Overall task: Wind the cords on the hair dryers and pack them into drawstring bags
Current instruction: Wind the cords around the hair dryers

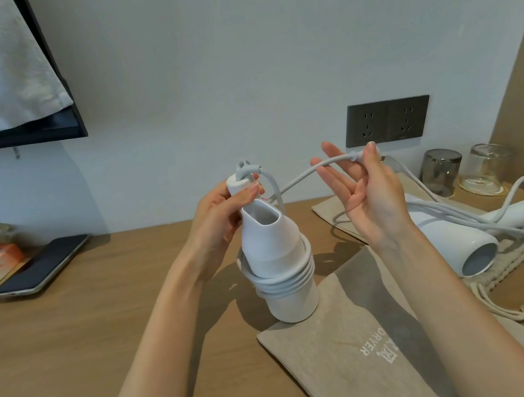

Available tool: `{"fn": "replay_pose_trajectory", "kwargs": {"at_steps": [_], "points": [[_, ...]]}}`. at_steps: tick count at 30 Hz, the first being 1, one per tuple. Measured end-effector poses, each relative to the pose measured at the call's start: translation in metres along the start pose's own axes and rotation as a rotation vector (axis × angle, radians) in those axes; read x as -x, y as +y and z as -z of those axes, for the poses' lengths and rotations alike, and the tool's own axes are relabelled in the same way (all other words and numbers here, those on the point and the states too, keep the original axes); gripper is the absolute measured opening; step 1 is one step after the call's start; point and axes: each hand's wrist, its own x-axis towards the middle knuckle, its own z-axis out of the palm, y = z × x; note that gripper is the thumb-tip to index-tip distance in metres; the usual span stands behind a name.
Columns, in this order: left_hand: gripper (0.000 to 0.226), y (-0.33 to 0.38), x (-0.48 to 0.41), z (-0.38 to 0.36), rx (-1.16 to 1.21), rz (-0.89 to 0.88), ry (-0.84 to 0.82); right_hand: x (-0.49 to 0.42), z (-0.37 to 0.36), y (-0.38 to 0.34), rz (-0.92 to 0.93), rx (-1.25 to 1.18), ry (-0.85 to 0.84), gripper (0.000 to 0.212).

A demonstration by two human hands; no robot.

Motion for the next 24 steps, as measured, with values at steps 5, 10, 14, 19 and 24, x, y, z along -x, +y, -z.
{"fn": "replay_pose_trajectory", "kwargs": {"at_steps": [5, 10, 14, 19, 24], "points": [[0.013, -0.001, 0.0, 0.0, -0.026, -0.009, 0.019, 0.0, 0.002, 0.004, -0.022, -0.07, 0.054, 0.032], [0.022, -0.002, 0.0, 0.004, -0.016, -0.033, 0.03, 0.001, 0.003, 0.004, -0.037, -0.115, 0.126, 0.034], [0.013, -0.006, 0.001, 0.009, 0.023, -0.043, 0.066, 0.0, 0.004, 0.006, -0.037, -0.099, 0.156, 0.03], [0.011, -0.016, -0.003, 0.022, 0.094, 0.008, 0.125, -0.008, 0.008, 0.02, -0.094, -0.088, 0.114, 0.032], [0.038, -0.037, -0.006, 0.02, 0.134, 0.128, 0.158, -0.016, 0.019, 0.035, -0.151, -0.098, 0.112, 0.039]]}}
